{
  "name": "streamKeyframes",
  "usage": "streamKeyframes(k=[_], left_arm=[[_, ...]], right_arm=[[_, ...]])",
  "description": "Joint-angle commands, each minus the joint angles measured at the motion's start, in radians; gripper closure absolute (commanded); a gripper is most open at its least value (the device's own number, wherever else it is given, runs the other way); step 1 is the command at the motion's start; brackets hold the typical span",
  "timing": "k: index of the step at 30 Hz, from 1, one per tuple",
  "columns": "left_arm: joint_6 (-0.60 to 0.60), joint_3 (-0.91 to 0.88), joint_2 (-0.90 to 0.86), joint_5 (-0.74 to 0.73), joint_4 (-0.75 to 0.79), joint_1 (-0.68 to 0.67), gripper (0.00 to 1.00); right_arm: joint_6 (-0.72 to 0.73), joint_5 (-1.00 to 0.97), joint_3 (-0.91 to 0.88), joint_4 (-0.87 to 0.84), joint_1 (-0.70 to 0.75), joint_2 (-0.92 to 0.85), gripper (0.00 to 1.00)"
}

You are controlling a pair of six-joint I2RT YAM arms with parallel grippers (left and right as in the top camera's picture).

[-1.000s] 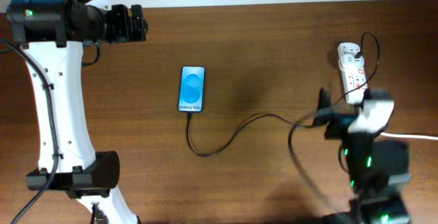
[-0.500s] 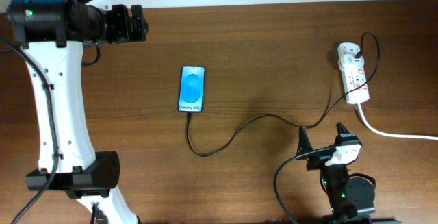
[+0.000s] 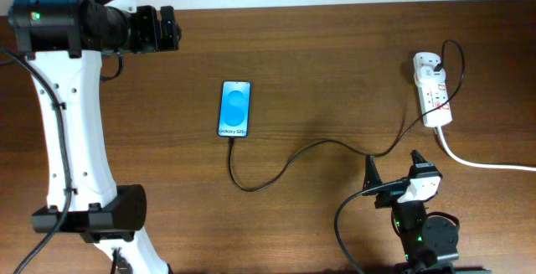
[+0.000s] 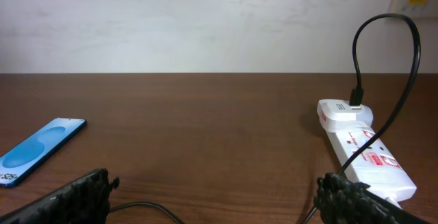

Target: Plug charger to phone and switch on socket

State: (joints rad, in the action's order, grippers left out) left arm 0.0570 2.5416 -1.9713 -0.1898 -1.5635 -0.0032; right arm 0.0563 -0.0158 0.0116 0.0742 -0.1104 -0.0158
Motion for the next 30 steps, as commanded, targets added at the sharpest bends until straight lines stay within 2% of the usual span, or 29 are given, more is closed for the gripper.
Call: streamKeyframes(k=[1,8,10,12,13,15,16,21,24,27,30], left_arm=[[0.006,0.010,0.015,0.004,0.001,0.006,0.01],[0.006,0.010,0.023,0.004,0.006,0.006,0.01],[0.006,-0.076,0.089,-0.010,0.082,0.006,0.01],[0.006,-0.268,0.202,-0.051,0.244,0.006,0.01],[0.006,-0.439,0.296,-0.066,0.365,0.006,0.01],[0.006,-0.665,0.428,-0.064,0.483,0.005,0.00],[0.005,-0.875,0.562,-0.056,0.594,0.005,0.01],[-0.009,-1.489,0.972,-0.011,0.885,0.005,0.00],[-0.052,-1.897,1.264,-0.011,1.189,0.005,0.01],[-0.148,-2.168,1.493,-0.011,1.393,0.005,0.01],[-0.203,-2.295,1.629,0.000,1.460,0.005,0.01]], right_arm=[[0.000,0.005,-0.006,0.006,0.000,0.013,0.02],[0.000,0.005,-0.006,0.006,0.000,0.013,0.02],[0.000,0.005,-0.006,0.006,0.000,0.013,0.02],[0.000,0.005,-0.006,0.006,0.000,0.013,0.02],[0.000,0.005,-0.006,0.006,0.000,0.013,0.02],[0.000,0.005,-0.006,0.006,0.000,0.013,0.02],[0.000,0.005,-0.006,0.006,0.000,0.013,0.02],[0.000,0.005,-0.006,0.006,0.000,0.013,0.02],[0.000,0.005,-0.006,0.006,0.000,0.013,0.02],[0.000,0.005,-0.006,0.006,0.000,0.013,0.02],[0.000,0.005,-0.006,0.006,0.000,0.013,0.02]])
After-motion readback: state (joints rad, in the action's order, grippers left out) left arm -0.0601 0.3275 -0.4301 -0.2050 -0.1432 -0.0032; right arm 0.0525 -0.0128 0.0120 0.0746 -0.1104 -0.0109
